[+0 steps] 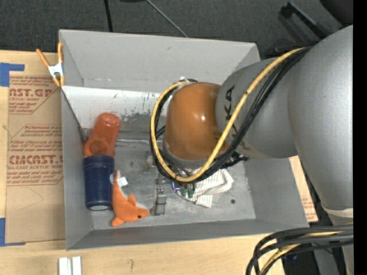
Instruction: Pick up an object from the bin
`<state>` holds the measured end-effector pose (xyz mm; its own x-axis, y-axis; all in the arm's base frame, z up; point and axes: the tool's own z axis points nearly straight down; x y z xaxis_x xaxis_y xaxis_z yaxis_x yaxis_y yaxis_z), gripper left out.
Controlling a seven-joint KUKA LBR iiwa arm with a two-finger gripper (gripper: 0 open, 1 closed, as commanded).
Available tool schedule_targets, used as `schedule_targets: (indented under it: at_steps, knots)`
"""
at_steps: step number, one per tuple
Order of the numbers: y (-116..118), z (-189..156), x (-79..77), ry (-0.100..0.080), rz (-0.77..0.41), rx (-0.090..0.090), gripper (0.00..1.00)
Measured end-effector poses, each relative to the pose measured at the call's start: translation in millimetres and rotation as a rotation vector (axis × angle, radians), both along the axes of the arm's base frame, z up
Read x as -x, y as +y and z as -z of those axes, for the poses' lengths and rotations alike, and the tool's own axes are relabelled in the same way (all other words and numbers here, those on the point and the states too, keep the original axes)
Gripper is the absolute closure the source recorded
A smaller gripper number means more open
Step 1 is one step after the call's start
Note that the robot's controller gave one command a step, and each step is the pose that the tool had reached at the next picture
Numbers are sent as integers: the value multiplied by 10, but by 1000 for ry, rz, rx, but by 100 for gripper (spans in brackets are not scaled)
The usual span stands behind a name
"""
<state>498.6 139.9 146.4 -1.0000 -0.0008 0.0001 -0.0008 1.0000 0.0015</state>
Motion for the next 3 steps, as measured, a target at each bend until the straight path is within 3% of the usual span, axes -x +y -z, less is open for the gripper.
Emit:
schedule_targets:
  at_steps: [1, 2, 3]
  knots:
    - [0, 0, 0, 0, 0, 0, 0]
    - [-232, -442, -230, 1, -2, 1, 0]
    - [-433, -583, -268, -10, 60, -1, 0]
